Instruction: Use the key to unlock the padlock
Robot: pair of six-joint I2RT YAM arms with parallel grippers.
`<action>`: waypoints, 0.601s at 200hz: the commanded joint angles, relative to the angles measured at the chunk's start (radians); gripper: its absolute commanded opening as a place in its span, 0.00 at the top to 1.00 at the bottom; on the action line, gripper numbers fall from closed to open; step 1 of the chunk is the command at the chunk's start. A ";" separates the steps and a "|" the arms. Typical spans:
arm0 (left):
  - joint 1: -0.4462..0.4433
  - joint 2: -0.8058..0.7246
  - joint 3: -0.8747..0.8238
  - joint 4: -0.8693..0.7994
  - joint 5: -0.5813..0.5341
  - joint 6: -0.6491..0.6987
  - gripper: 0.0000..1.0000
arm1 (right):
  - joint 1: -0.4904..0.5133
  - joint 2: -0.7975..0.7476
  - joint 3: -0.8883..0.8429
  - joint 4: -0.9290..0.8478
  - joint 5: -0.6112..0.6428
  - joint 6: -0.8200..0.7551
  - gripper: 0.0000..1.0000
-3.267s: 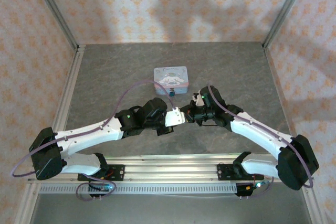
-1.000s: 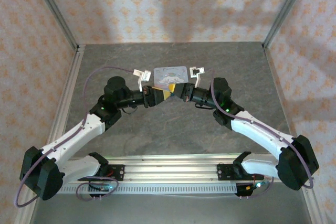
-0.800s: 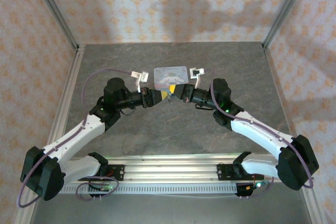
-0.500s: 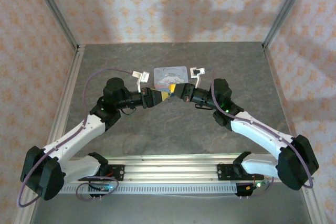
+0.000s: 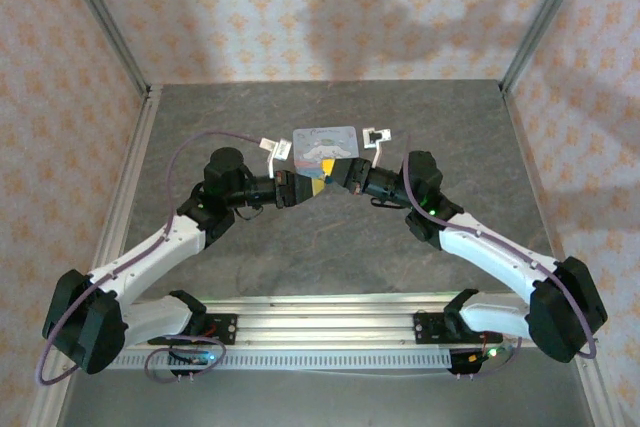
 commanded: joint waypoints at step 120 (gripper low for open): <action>-0.026 -0.059 0.059 -0.125 -0.035 0.132 1.00 | 0.009 -0.018 0.013 -0.081 0.037 -0.005 0.79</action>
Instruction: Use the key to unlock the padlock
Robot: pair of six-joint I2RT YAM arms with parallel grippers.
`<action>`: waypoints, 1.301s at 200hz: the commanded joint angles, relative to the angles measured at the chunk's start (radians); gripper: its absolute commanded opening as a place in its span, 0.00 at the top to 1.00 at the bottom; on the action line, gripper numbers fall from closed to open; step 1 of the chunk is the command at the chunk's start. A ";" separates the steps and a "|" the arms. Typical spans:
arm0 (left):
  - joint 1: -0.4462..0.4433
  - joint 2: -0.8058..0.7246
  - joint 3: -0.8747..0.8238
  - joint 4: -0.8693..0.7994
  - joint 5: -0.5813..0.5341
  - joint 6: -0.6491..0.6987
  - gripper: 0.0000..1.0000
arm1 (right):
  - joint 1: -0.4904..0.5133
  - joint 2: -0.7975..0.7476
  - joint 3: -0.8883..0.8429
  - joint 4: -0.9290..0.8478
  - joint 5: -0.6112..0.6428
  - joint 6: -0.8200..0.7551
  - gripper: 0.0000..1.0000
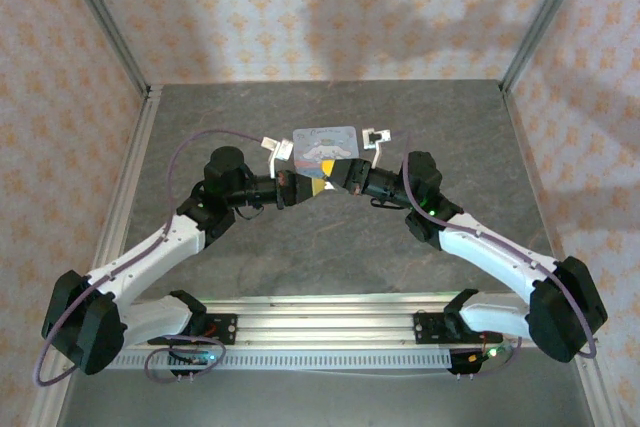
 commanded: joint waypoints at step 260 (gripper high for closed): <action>-0.006 -0.105 0.062 -0.325 -0.015 0.267 1.00 | 0.082 -0.031 0.032 -0.152 0.008 0.066 0.98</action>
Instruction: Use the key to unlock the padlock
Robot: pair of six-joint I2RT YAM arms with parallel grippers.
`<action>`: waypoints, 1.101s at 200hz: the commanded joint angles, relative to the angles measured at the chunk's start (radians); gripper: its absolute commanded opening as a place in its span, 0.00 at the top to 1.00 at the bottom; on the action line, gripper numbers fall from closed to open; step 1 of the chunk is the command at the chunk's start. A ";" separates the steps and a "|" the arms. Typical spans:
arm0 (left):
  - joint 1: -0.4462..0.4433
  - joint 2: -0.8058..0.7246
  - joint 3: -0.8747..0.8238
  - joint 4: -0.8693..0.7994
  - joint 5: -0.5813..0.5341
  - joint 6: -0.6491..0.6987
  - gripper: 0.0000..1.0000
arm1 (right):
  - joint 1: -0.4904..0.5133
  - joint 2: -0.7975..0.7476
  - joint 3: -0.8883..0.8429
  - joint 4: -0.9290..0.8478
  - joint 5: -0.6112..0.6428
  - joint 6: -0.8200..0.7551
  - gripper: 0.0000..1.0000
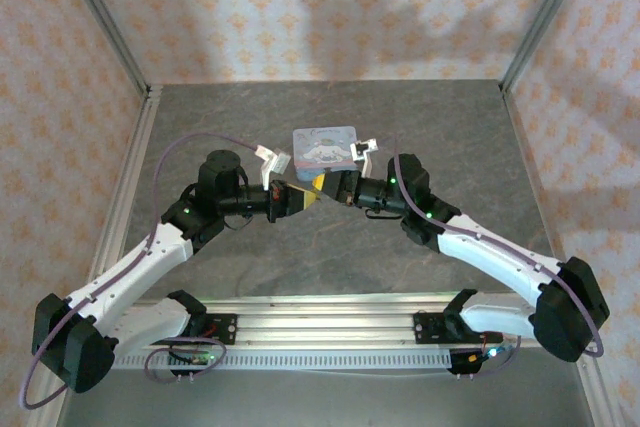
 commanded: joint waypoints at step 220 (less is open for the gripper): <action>0.043 0.022 -0.046 0.245 0.102 -0.147 0.49 | 0.006 -0.035 0.089 -0.234 -0.029 -0.354 1.00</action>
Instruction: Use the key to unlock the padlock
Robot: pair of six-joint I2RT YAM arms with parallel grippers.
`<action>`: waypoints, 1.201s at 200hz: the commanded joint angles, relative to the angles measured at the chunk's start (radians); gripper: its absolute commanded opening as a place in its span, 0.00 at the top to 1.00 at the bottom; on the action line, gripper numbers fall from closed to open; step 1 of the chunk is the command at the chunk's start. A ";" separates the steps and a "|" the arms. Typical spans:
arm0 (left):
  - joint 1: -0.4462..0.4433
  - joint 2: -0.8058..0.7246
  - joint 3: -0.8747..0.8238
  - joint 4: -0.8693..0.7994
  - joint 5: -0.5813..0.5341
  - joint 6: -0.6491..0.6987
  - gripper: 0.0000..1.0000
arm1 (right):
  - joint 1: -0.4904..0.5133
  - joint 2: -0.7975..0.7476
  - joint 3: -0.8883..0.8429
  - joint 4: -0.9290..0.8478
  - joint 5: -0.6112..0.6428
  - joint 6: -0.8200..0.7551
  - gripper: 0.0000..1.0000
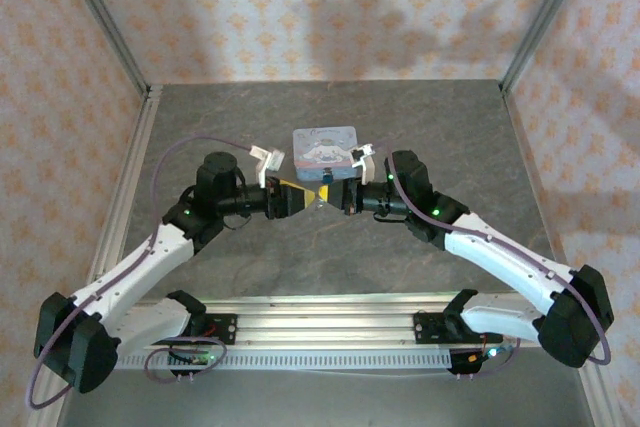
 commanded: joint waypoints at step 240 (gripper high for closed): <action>0.008 -0.004 -0.026 0.115 0.090 -0.045 0.81 | -0.015 -0.018 -0.061 0.270 0.040 0.116 1.00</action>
